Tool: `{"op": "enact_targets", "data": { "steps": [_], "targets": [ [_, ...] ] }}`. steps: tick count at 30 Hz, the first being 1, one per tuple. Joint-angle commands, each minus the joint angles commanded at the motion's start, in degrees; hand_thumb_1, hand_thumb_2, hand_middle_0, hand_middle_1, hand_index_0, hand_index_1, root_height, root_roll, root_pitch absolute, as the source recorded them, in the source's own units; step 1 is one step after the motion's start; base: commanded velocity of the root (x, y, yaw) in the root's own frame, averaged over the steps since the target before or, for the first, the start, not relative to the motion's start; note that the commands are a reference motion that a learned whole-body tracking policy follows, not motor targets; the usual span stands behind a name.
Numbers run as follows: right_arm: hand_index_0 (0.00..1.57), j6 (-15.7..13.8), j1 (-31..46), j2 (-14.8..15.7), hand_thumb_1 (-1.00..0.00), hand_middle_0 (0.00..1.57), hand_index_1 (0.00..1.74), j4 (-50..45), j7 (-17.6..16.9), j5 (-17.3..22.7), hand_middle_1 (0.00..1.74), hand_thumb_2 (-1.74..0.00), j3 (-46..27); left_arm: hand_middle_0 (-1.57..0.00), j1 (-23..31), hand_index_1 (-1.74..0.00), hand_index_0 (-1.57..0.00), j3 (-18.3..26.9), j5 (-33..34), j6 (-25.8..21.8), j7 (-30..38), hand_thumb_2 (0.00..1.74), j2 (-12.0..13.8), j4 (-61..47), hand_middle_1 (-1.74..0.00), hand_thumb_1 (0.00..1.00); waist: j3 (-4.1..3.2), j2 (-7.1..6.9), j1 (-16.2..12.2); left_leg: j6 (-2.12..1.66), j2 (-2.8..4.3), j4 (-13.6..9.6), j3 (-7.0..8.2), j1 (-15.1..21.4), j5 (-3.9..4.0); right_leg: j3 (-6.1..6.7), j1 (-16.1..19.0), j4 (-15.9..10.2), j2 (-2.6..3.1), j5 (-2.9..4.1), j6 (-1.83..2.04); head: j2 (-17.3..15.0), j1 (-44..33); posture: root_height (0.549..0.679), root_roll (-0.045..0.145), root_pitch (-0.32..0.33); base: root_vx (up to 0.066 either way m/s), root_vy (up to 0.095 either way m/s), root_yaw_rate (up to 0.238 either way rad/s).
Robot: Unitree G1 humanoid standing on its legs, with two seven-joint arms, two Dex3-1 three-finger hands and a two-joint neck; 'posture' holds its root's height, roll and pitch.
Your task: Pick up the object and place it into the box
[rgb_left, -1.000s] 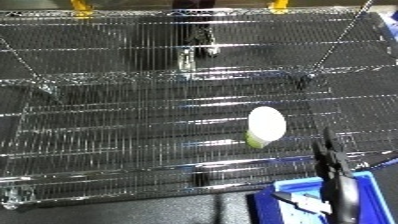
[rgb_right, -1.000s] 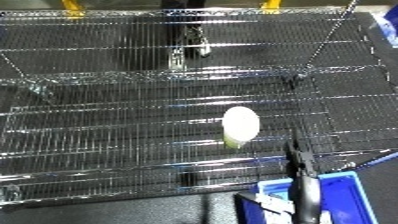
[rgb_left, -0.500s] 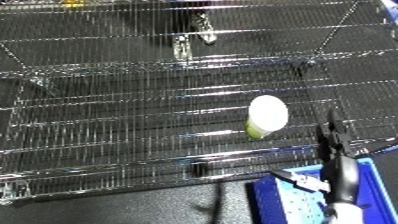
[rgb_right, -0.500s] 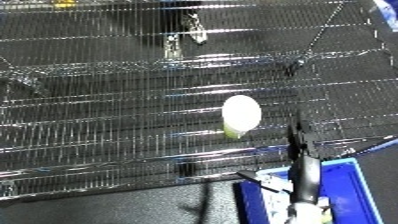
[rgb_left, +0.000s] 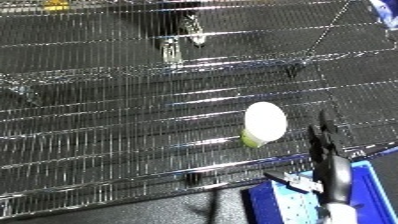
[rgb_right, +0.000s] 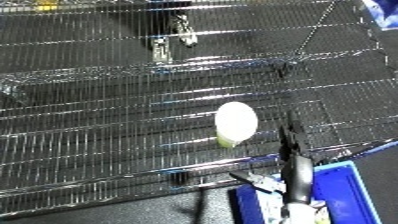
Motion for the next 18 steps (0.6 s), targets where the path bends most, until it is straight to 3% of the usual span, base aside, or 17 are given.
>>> {"op": "enact_targets", "data": {
  "steps": [18],
  "targets": [
    [0.00, -0.1, -7.4, -1.8, 0.00, 0.00, 0.00, 2.7, 1.2, 1.4, 0.00, 0.00, 1.8, -1.57, -1.3, -1.74, -1.57, -1.8, -1.5, 0.0, 1.5, 1.74, 0.9, -2.0, -1.74, 1.00, 0.00, 1.39, 1.1, 0.55, -0.43, 1.0, 0.41, -5.2, -0.71, -0.13, -5.6, 1.7, 0.32, -0.47, -0.17, 3.0, 2.7, 0.618, 0.042, 0.152, -0.008, 0.000, 0.001]
  ]
}}
